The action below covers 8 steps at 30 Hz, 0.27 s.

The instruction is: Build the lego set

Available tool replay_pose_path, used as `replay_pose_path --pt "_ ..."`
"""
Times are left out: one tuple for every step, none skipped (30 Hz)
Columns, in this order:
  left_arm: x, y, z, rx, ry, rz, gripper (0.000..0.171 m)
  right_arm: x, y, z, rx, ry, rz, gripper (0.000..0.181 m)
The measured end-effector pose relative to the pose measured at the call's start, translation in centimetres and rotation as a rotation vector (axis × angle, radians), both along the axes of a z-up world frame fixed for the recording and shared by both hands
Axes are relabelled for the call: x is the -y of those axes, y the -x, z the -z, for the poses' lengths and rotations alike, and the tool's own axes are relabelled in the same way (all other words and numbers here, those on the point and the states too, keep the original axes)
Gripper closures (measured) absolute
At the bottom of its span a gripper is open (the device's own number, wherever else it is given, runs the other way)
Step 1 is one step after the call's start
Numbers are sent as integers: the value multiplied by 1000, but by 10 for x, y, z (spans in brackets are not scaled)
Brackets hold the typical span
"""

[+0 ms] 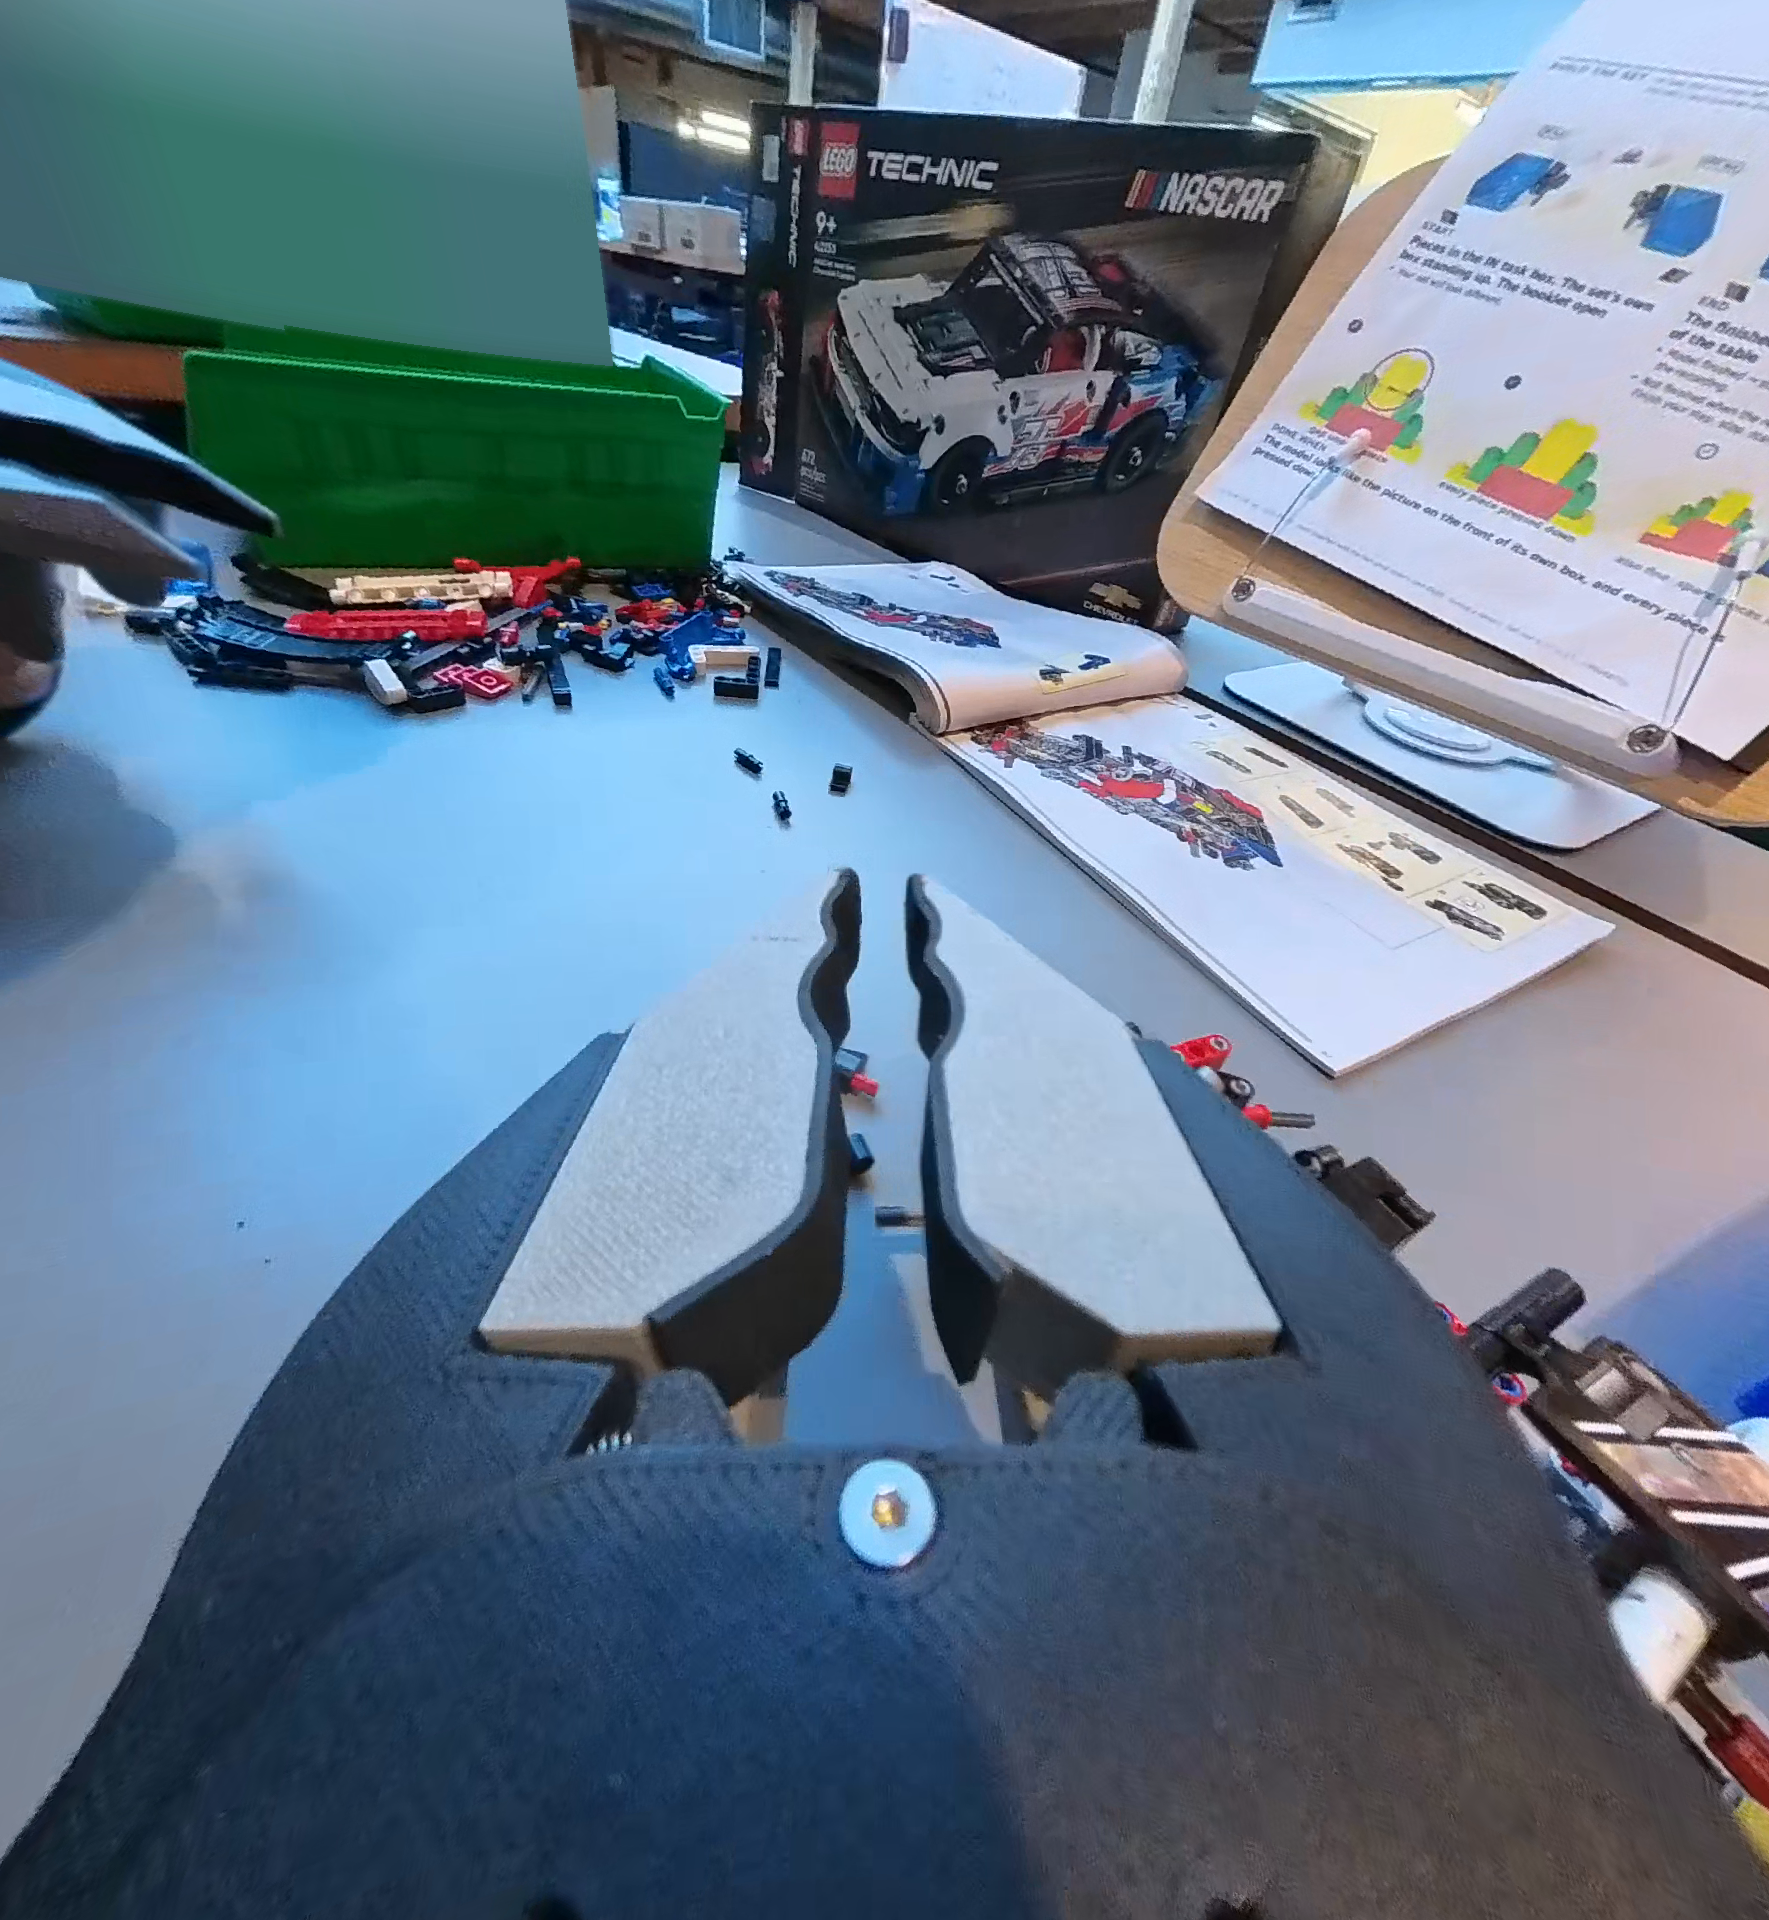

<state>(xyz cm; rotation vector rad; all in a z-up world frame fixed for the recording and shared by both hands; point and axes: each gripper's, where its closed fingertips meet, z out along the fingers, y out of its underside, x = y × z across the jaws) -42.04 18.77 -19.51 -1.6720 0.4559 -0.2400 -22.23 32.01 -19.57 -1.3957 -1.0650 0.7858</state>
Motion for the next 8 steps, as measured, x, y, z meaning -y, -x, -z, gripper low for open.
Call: replay_pose_path --pt "2 -5 -1 -14 -13 19 145 -1 0 1 2 5 1 175" --pt "4 -8 -2 -26 -33 33 146 -2 0 1 2 9 1 175" --pt "5 -10 -3 -37 -49 39 146 -3 1 2 3 13 1 174" --pt "6 -11 -5 -40 -64 45 147 -3 2 3 8 18 -2 173" --pt "6 -12 -5 -38 -69 55 147 -3 3 4 13 24 -7 173" --pt "7 -13 -5 -33 -70 66 147 -3 4 5 20 28 -13 172" --pt "8 -13 -6 -25 -74 74 147 -3 5 7 29 32 -19 172" --pt "9 -13 -7 -18 -75 82 147 -2 6 8 39 33 -23 170"
